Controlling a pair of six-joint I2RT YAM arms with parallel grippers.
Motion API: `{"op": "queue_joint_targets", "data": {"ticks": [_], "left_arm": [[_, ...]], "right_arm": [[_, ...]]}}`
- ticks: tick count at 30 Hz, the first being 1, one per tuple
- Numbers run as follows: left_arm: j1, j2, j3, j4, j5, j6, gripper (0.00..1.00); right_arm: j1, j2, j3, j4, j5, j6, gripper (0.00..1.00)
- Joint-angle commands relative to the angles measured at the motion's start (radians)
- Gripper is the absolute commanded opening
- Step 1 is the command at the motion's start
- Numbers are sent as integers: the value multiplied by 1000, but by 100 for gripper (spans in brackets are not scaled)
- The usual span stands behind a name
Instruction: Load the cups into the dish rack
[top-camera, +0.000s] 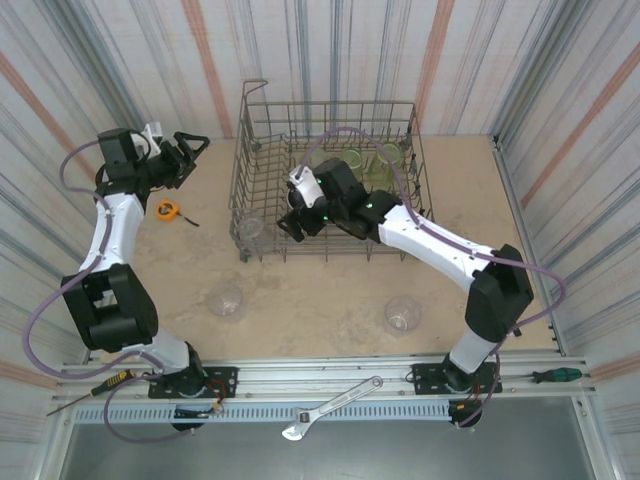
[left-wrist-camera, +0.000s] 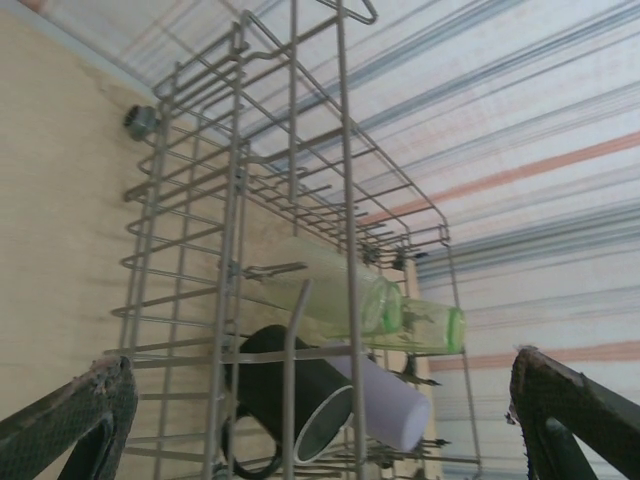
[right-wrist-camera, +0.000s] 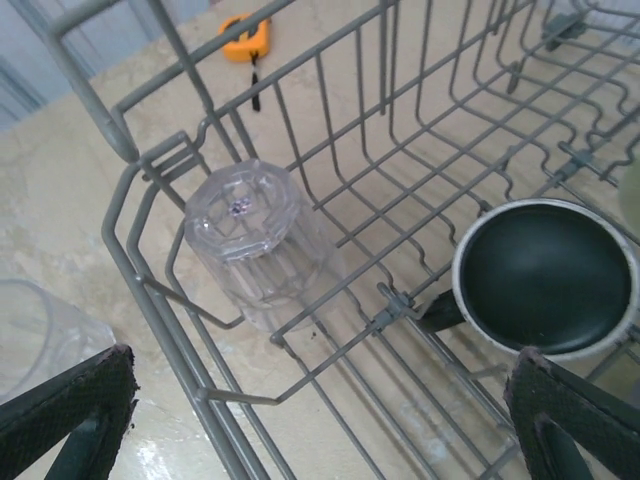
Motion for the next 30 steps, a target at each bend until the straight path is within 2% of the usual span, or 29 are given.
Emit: {"op": "queue_joint_targets", "data": {"ticks": [1,8,12,18,24,30], "left_arm": [[-10,-22,81,-166,-99,105,99],[-9,-153,95,-383,-227,185,99],[-13,-250,41,-476,-282,215,99],[-38,-337,-72,-616,-316,240,99],[-139,-366,-165,-722,-423,258,99],[-248,-389,-226,-763,-539,221,99]], "right_arm": [[-21,-63,-37,-8,-9,67,99],[-66,-129,-88,-32,-20,78,99],[-99,-165,-116,-31,-33,101,99],[-169,-219,-177,48,-129,157,99],[-218,-245,-218,88,-176,198,99],[-233,-269,-256,92,-184,212,99]]}}
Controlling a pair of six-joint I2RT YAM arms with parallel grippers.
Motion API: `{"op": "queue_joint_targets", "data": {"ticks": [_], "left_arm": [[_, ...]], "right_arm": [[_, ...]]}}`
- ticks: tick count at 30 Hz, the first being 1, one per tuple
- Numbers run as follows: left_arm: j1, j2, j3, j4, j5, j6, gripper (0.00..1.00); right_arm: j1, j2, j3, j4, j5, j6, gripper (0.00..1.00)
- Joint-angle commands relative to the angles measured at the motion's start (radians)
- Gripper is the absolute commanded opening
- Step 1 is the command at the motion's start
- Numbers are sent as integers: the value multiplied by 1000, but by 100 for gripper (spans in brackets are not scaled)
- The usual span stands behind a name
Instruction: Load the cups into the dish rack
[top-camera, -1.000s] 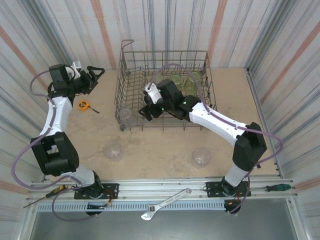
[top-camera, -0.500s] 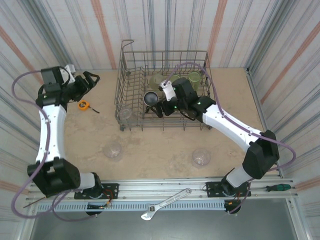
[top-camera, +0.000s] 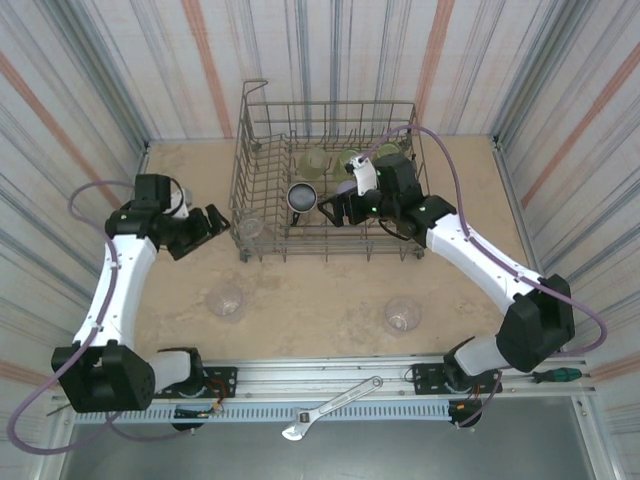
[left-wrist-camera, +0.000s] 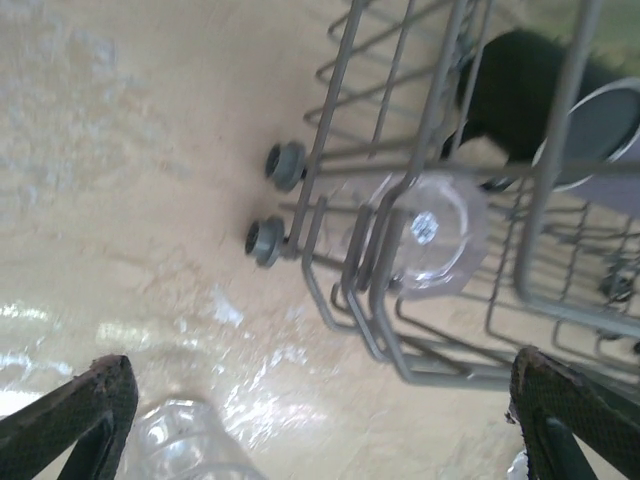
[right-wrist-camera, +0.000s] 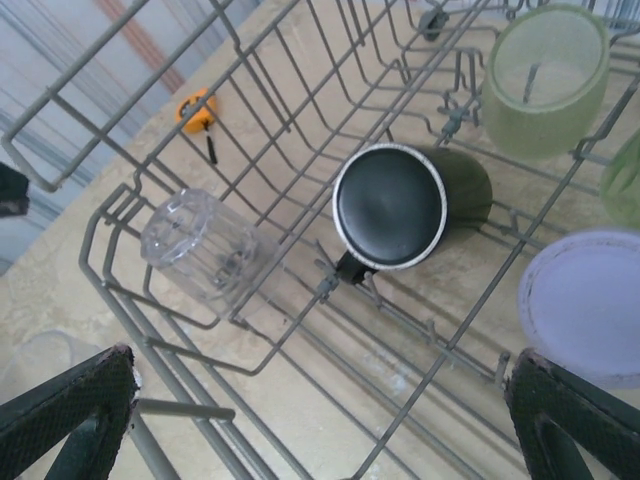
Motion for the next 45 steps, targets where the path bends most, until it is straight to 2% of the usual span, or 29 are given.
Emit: {"op": "queue_joint_targets", "data": {"ticks": [1,6,10,16,26,28,34,41,45], "left_arm": [[-45,-39,-28,-64,-101,-18,99],[-120,-53,-75,-93,-193,-77,99],[-143,-85,-113,-115,-272,-120,99],[-152,-153,-197,-110,-293,-203,98],[-187,-203,-293,-133,-344,-282,81],[-204,-217,-311,-126,-342,-294,80],[-269,-234,-360,-110,-339,-321,69],[-319,-222,-394,-109,-372,-350,63],[-331,-210,-414,-89,-383,-358,53]], "right_arm": [[-5,-43,-23,18,-24,31,99],[-10,-59,-40,36,-27,43,99],[-12,-63,-42,28,-30,45,99],[-13,-87,-64,31,-23,52,99],[-18,-87,-64,47,-24,65,99],[-18,-88,-70,45,-22,67,99],[-19,-105,-91,46,-15,77,99],[-26,-105,-82,52,-18,80,99],[-27,-91,-78,56,-30,86,99]]}}
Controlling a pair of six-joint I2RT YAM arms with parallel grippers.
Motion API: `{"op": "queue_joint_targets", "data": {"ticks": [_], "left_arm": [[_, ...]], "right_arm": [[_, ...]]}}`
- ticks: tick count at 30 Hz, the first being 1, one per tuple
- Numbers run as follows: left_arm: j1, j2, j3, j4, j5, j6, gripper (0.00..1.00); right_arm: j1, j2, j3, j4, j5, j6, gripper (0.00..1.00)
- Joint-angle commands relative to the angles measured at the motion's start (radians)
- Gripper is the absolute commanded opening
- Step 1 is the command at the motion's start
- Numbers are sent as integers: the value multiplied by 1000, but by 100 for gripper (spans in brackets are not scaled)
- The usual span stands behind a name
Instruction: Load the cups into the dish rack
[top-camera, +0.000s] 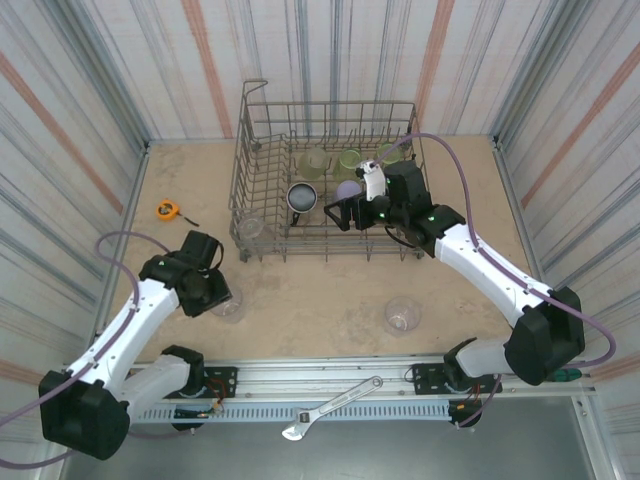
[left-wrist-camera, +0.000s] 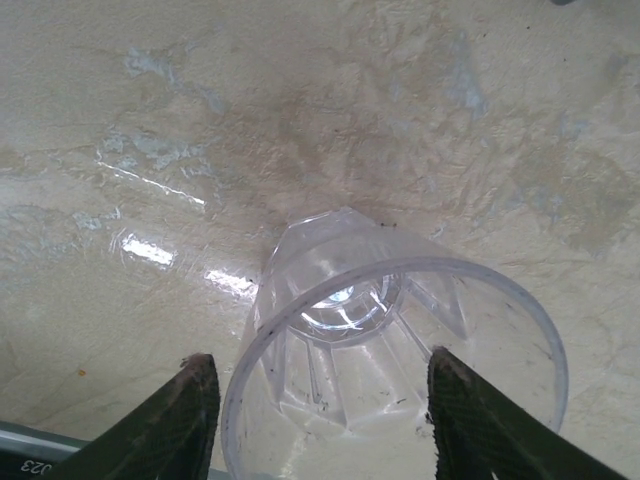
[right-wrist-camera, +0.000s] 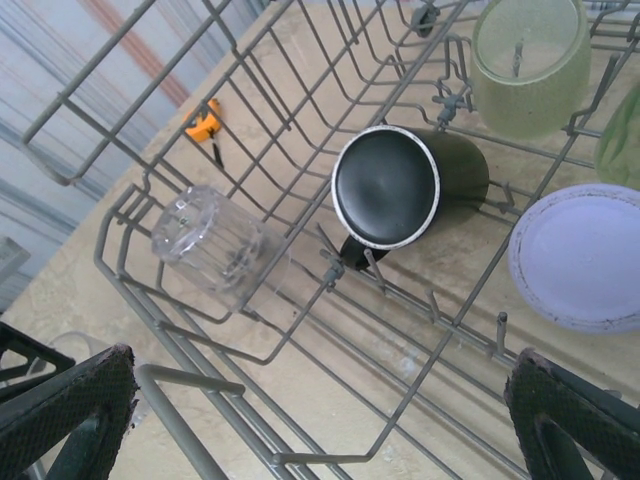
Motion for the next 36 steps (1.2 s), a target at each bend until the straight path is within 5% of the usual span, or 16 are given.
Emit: {"op": "queue_joint_targets", "data": {"ticks": [1,11,24,36], "left_arm": [[-9,11,-28,13,-33,-23,49],[-17,62,-10,16,-41,0,0],[-32,32,79,-64,-50,25,0],[-25,42,235,-182,-207,105,0]], "right_arm": [[-6,-11,12,11,-22,28,99],[-7,-30,11,4,-14,33,99],[-6,-52,-14,5,-11,50,99],[-7,-64,-10,3,-13,61,99]]}}
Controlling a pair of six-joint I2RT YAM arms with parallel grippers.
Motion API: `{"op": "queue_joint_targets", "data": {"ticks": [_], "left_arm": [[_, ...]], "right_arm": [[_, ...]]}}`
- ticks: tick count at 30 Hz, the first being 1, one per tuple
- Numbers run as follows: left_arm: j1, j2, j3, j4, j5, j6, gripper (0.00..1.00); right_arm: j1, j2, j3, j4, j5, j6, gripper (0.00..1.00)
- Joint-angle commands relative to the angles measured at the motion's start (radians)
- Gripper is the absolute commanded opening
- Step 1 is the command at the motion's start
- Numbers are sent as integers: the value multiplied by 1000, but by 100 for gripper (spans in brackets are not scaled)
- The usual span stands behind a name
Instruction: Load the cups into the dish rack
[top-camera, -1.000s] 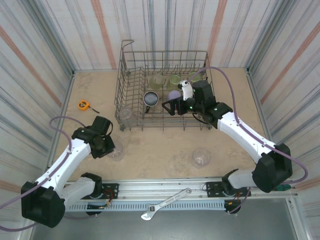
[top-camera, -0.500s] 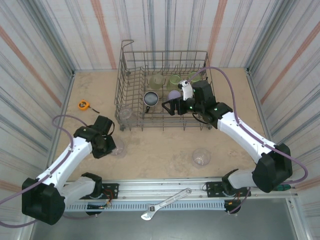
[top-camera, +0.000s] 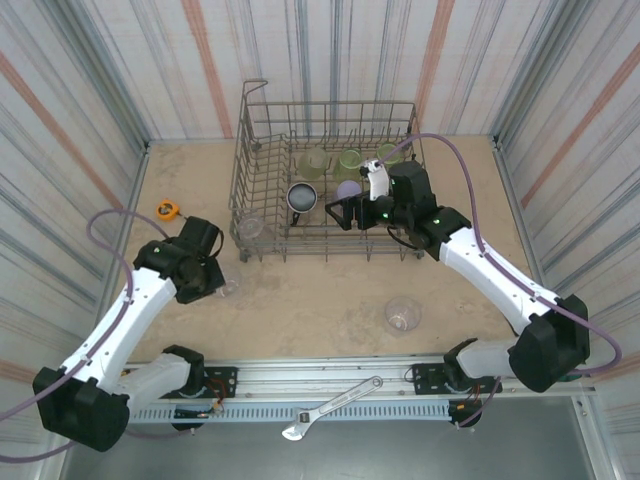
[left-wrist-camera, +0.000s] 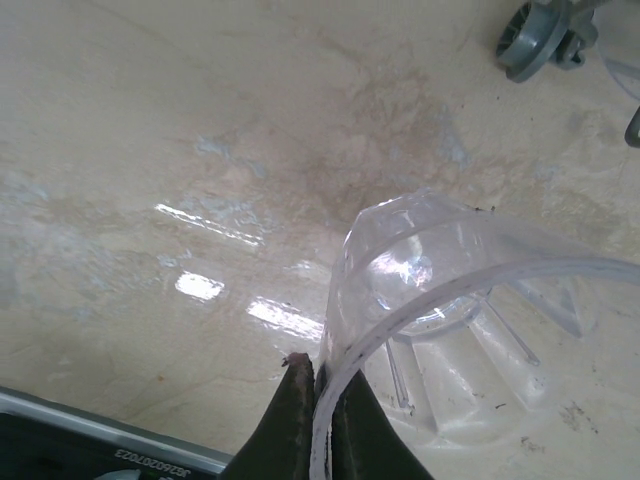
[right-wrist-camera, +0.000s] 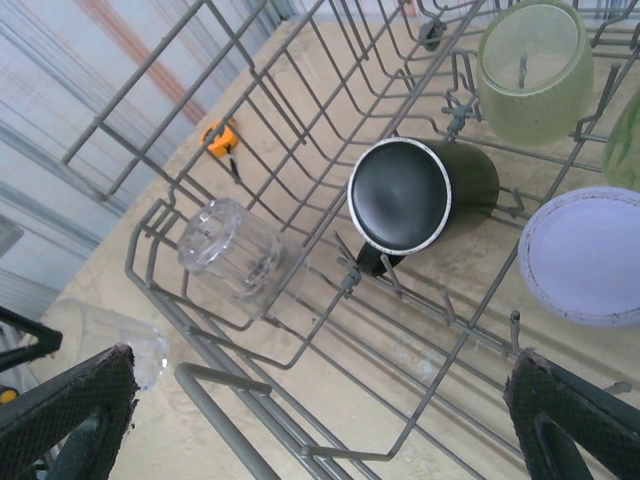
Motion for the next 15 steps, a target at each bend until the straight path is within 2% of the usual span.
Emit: {"op": "queue_joint_targets", "data": {"ticks": [1,6,15], "left_arm": [[7,4,55,-50,-78,52,0],[76,38,109,-39,-87,128,0],[285,100,231,26,8,288,0]], "right_arm": [[-5,-23,-3,1,-4,18,99],[-5,-27,-5,-8,-1,26,99],[-6,-11,14,-15,-6,31,99]]}}
